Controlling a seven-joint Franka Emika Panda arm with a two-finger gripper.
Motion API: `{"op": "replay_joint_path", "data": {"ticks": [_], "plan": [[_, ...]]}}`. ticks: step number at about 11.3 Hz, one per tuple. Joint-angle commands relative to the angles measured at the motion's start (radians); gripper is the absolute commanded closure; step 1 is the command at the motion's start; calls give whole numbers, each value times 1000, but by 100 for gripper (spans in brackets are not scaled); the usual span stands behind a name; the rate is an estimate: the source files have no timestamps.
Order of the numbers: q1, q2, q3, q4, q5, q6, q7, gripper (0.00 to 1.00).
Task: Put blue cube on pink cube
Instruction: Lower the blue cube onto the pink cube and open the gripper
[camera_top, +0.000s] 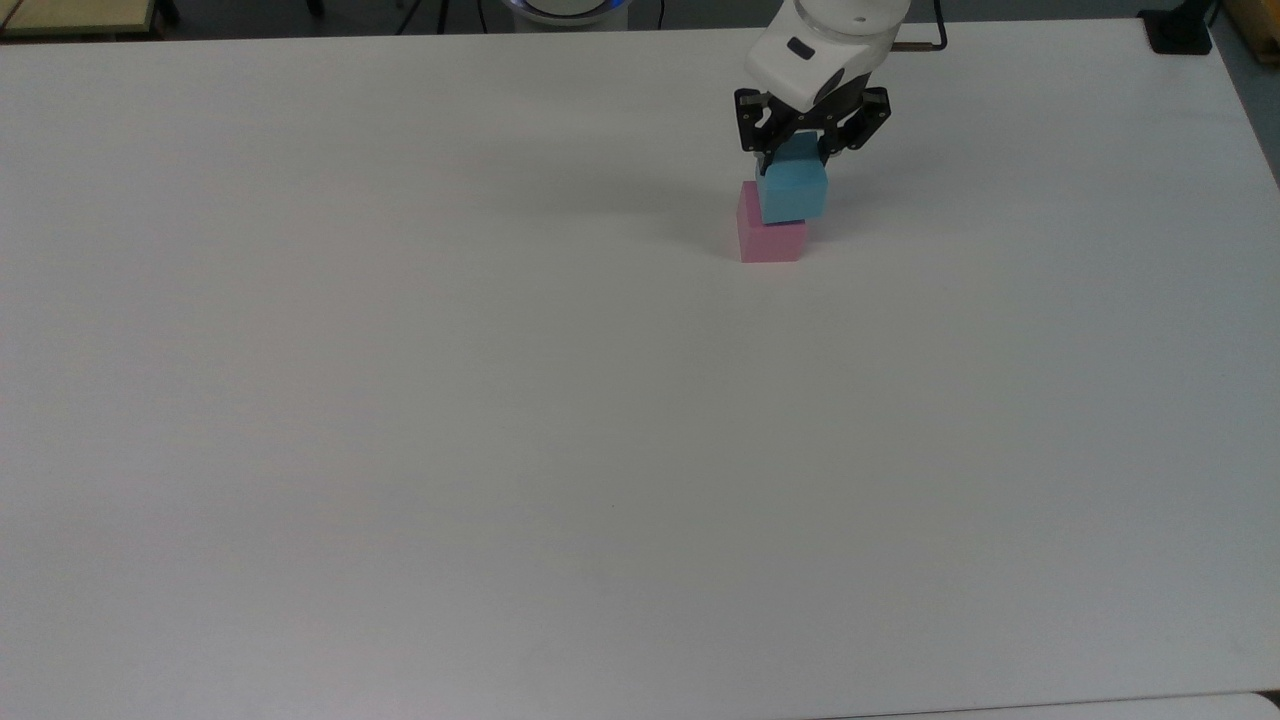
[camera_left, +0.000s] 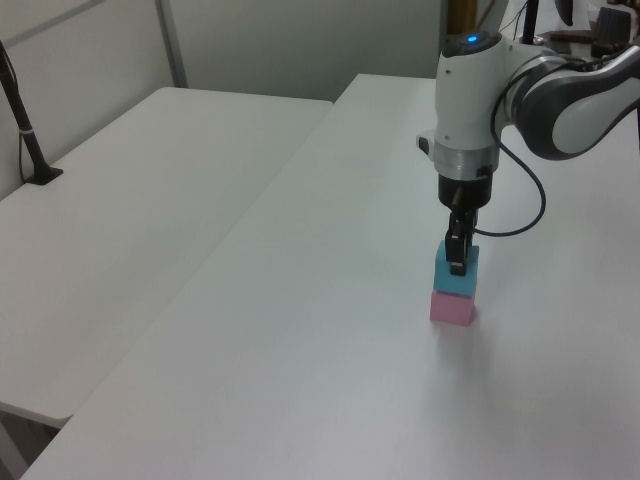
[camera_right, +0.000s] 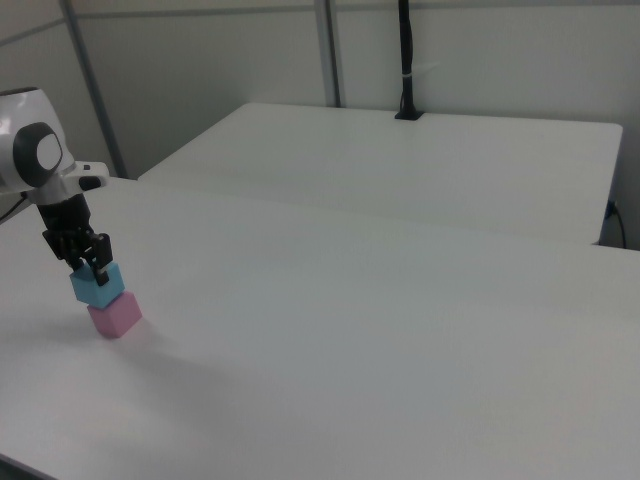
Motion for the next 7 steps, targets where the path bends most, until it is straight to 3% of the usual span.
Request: {"op": "replay_joint_path", "data": {"ticks": [1,5,6,7], "plan": [[19,7,-4,-18,-40,15,48,65],[13,8,-4,-17,-53,10,51,61],[13,8,-4,-17,-62,6,52,41],[11,8,-4,-15,-63,-2,54,11]]}}
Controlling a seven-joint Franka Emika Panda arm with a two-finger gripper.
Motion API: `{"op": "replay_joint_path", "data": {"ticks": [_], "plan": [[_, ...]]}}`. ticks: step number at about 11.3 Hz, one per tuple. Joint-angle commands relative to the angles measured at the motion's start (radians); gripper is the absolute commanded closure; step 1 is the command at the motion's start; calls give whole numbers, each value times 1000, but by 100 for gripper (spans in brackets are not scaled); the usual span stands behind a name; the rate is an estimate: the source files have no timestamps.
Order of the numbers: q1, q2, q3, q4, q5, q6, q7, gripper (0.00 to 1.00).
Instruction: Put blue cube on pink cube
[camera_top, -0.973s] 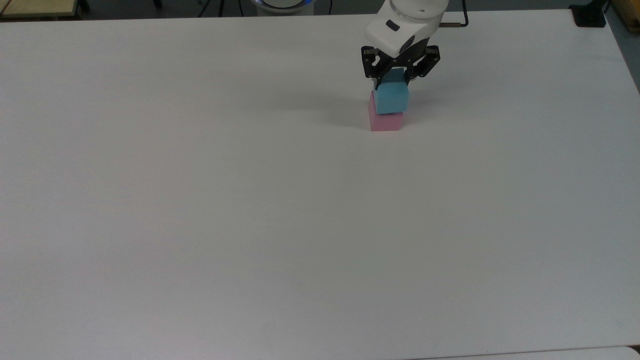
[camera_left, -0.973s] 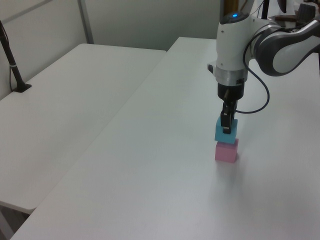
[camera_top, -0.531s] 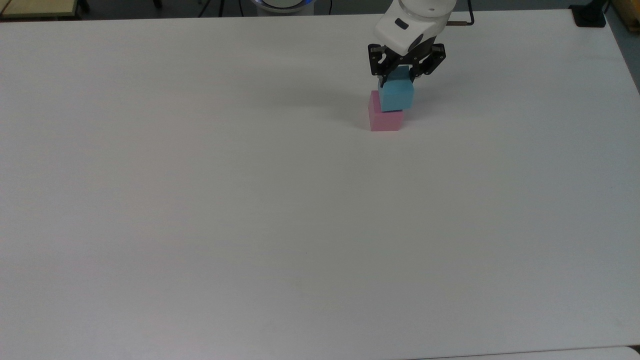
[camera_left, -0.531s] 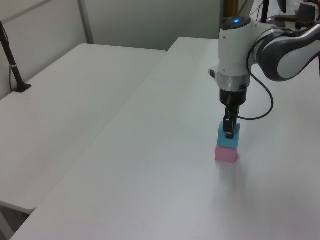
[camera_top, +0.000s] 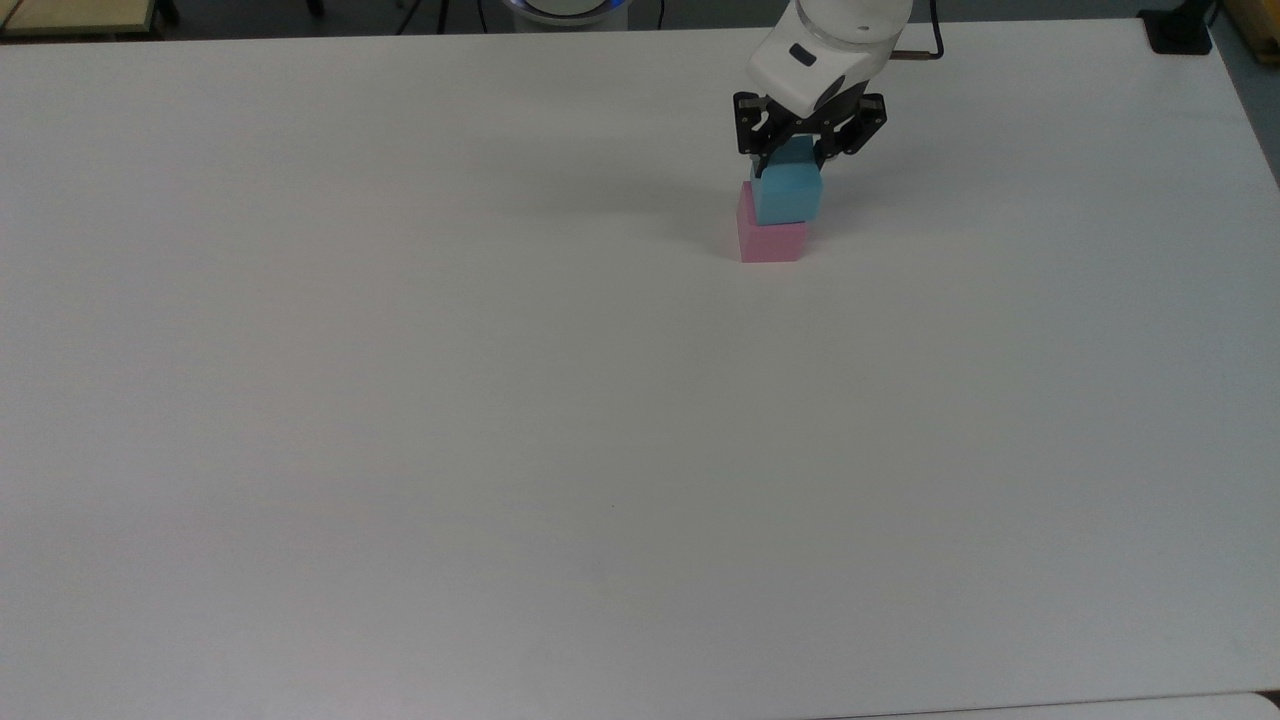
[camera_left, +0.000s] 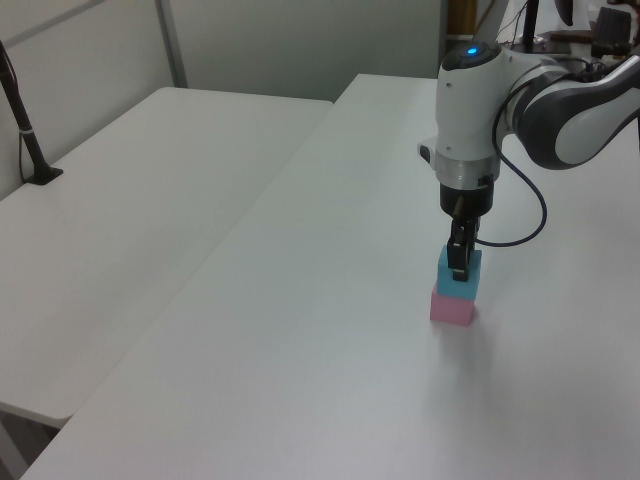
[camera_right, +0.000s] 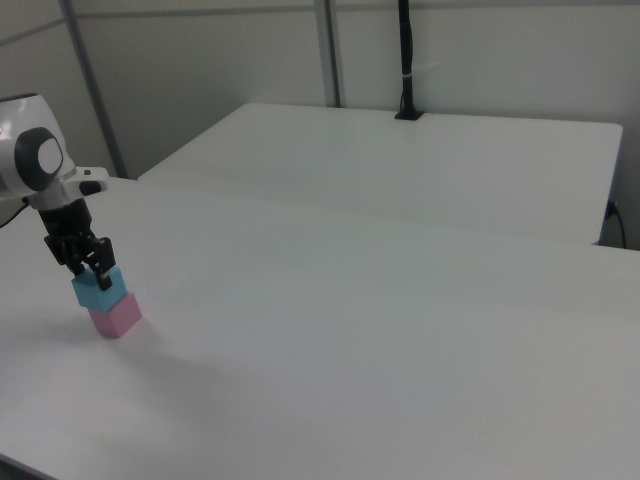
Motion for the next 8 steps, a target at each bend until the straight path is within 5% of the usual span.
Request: {"op": "replay_joint_path", "data": {"ticks": [1,5,8], "plan": [[4,-4,-4,-5,-31,-14,39,0],[-6,-24,-6,24,-32,-83,50,0],[-107,-109,-15,81,-21,-167,33,0]]}}
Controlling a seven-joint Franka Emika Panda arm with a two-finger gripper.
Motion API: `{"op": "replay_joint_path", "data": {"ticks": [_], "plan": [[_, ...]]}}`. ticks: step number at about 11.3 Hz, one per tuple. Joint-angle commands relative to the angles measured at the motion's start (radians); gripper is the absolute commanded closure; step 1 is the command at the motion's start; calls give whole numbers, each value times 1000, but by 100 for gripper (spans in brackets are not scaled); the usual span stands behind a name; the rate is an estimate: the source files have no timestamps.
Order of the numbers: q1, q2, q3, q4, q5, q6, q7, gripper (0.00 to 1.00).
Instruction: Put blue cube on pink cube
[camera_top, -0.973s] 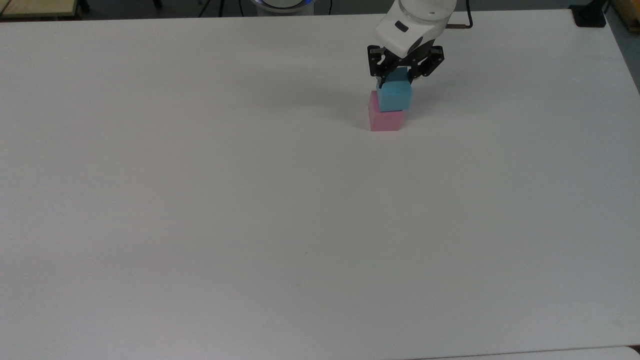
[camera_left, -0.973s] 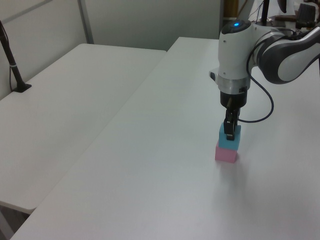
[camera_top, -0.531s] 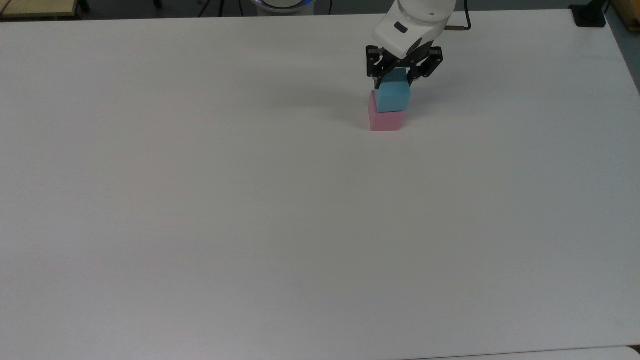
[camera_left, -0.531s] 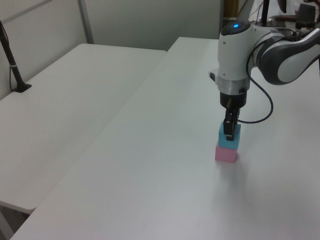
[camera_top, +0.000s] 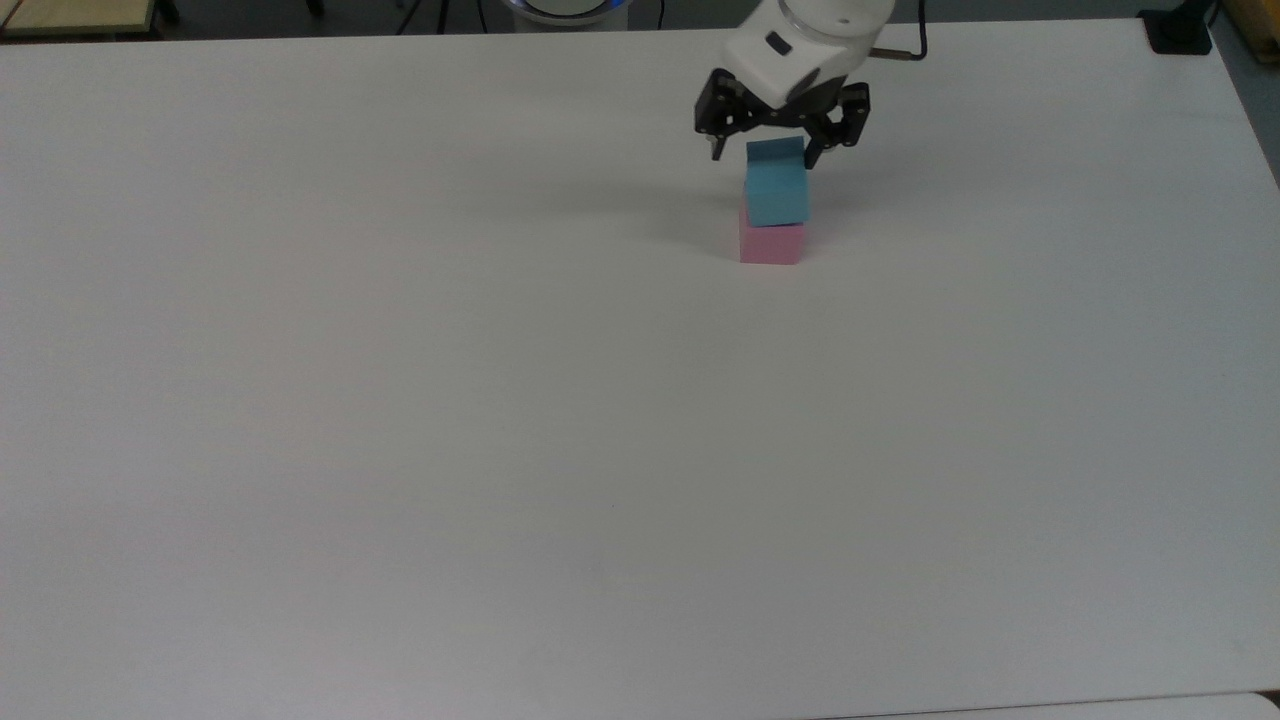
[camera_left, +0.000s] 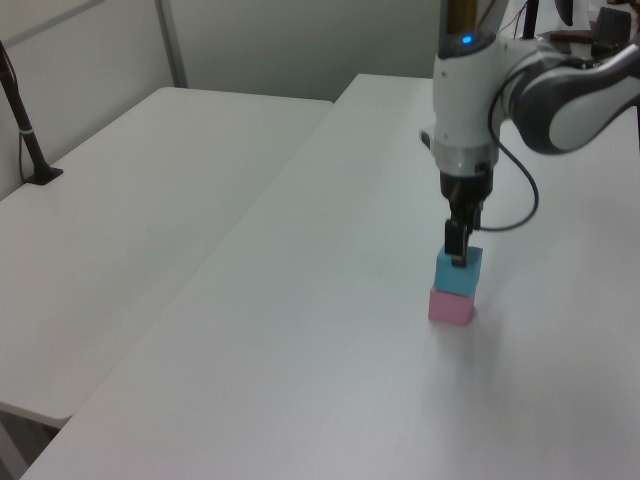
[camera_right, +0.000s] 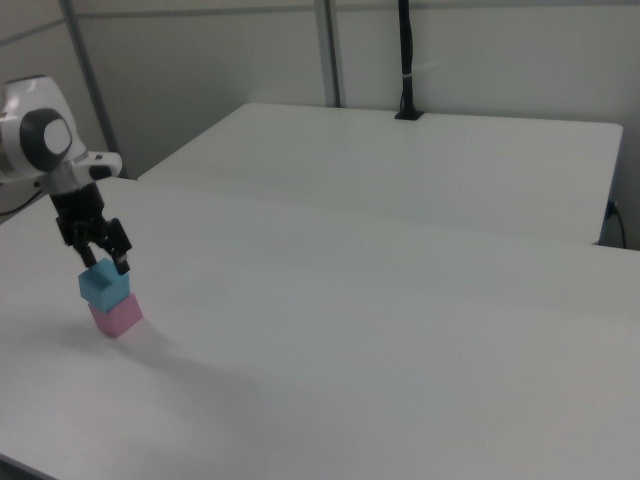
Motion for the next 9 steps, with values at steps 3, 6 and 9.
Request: {"op": "replay_joint_path", "data": {"ticks": [3,6,9], "plan": [[-115,-110,-155,235,35,-288,-224,0],[-98,-111,-344,370,56,-365,-431,0],[72,-110,-586,394,71,-353,-557,0]]}}
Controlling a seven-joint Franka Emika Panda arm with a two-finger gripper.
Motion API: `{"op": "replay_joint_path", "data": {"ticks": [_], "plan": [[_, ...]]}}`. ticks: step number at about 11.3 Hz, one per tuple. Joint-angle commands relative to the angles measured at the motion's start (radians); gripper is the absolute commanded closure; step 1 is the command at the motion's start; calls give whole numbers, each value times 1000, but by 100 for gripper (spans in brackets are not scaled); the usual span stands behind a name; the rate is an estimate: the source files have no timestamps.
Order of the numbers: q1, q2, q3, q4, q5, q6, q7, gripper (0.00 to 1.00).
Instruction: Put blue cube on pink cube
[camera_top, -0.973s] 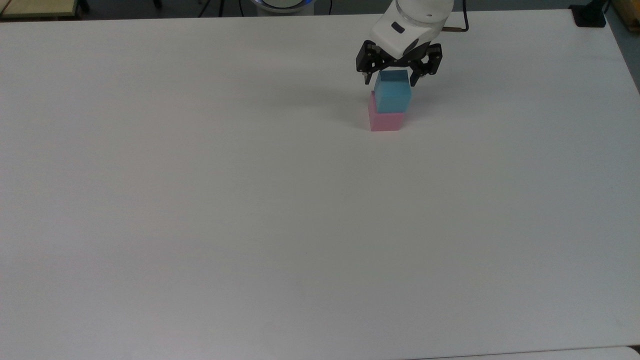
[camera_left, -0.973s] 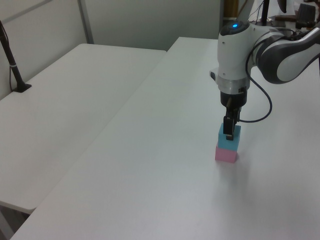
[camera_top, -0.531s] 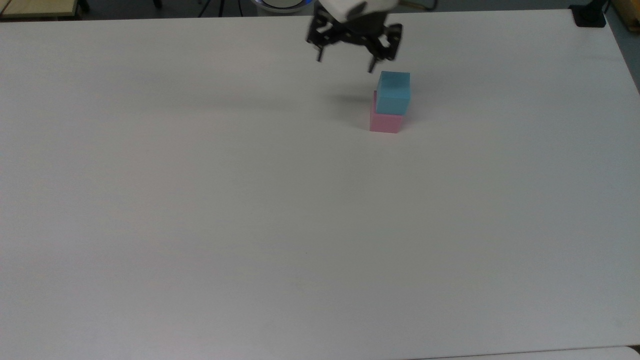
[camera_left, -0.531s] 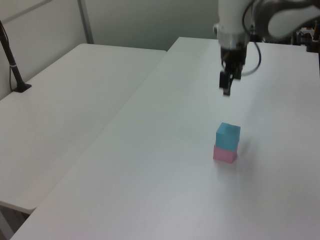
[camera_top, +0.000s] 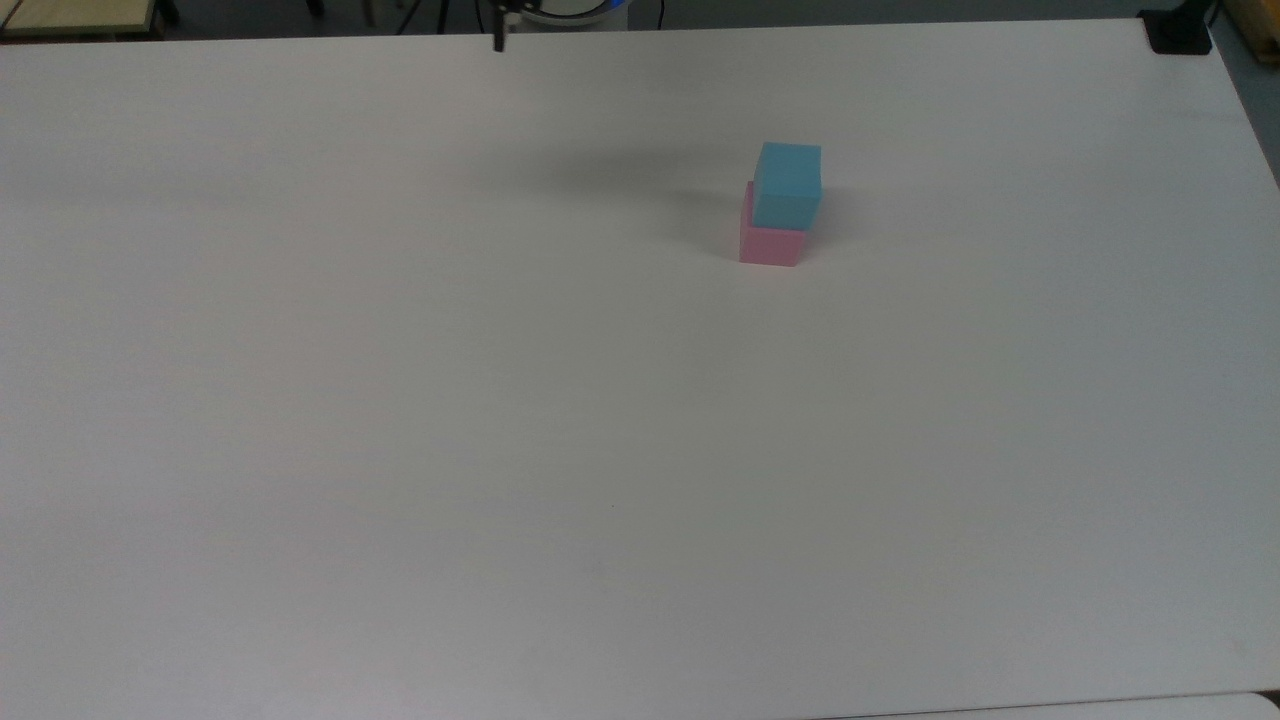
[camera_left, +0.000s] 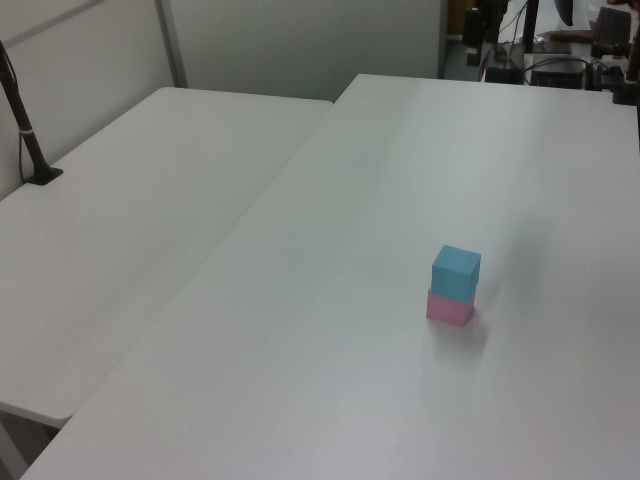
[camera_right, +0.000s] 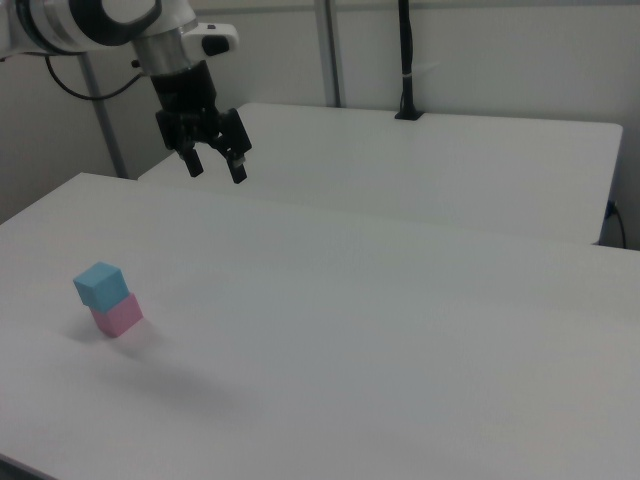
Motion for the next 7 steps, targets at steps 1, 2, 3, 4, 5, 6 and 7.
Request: {"op": "replay_joint_path", "data": {"ticks": [1,2,3,4,5,6,7], "plan": [[108,9,-148,19,58,-10,-180,0],[97,9,-164,15,74,-10,-240,0],[102,12,-166,15,77,-4,-238,0],[106,10,-166,15,80,1,-214,0],[111,10,-166,13,82,2,-127,0],[115,16,-156,12,83,4,-77,0],[114,12,-156,12,91,1,-65,0]]}}
